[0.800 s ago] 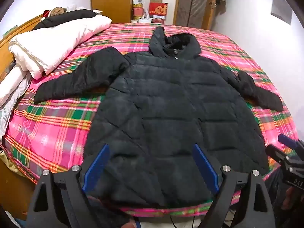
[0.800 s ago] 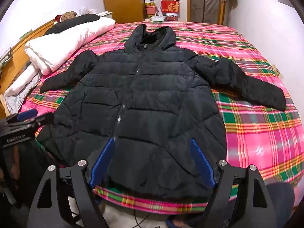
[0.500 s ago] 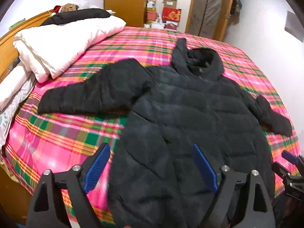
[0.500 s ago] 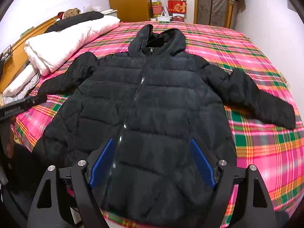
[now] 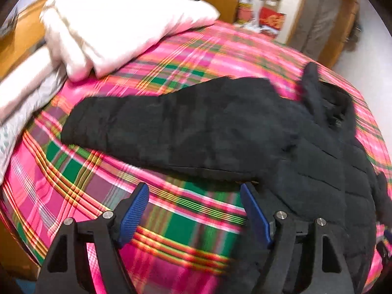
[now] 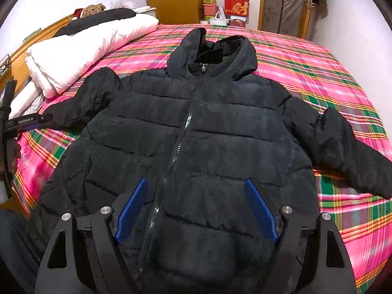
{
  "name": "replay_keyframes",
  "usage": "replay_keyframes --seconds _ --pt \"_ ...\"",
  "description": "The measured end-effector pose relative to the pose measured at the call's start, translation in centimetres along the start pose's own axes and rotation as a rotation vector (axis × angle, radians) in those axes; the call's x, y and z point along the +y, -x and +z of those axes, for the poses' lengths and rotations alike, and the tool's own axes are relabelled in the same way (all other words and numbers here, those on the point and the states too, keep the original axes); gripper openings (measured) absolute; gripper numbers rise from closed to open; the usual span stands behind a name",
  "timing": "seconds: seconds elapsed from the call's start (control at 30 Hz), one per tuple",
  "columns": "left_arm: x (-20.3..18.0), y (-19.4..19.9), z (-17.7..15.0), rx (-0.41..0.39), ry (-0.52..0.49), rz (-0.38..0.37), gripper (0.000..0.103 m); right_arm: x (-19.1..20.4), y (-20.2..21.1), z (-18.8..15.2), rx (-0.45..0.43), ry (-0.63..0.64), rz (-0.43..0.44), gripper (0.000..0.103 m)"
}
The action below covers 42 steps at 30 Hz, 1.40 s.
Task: Fold large clothes
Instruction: 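Grasp the black jacket's sleeve cuff with the left gripper, then lift the sleeve and fold it across the jacket body with the left gripper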
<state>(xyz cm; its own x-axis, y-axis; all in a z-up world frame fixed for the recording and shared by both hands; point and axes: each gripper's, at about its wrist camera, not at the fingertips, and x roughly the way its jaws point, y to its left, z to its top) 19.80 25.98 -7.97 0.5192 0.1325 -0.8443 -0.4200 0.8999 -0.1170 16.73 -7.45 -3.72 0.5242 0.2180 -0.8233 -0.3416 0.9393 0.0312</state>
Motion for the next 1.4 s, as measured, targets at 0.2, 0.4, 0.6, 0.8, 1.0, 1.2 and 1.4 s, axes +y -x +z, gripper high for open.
replay_keyframes --seconds 0.2,0.4,0.6,0.8,1.0,1.2,1.4 --pt "4.6 -4.6 1.0 0.015 0.138 0.019 0.078 0.2 -2.5 0.5 0.025 -0.002 0.013 0.081" --pt "8.0 -7.9 1.4 0.019 0.282 0.035 0.078 0.0 -4.1 1.0 0.020 -0.003 0.003 0.081" --pt "9.3 -9.5 2.3 -0.034 0.318 0.049 0.056 -0.9 -5.4 1.2 0.028 -0.018 -0.025 0.081" --pt "8.7 -8.2 4.0 -0.074 0.298 0.042 0.012 -1.8 -5.3 1.1 0.024 -0.045 -0.036 0.081" --pt "5.1 -1.8 6.5 -0.201 0.214 -0.046 0.010 -2.8 -3.9 0.4 0.011 -0.065 -0.052 0.081" --pt "-1.2 6.0 8.7 -0.326 0.090 -0.191 0.010 -4.6 -1.6 -0.2 -0.017 -0.120 -0.045 0.081" --pt "-9.6 10.8 9.0 -0.353 -0.035 -0.359 0.009 -6.9 0.3 -1.3 -0.045 -0.180 -0.062 0.081"
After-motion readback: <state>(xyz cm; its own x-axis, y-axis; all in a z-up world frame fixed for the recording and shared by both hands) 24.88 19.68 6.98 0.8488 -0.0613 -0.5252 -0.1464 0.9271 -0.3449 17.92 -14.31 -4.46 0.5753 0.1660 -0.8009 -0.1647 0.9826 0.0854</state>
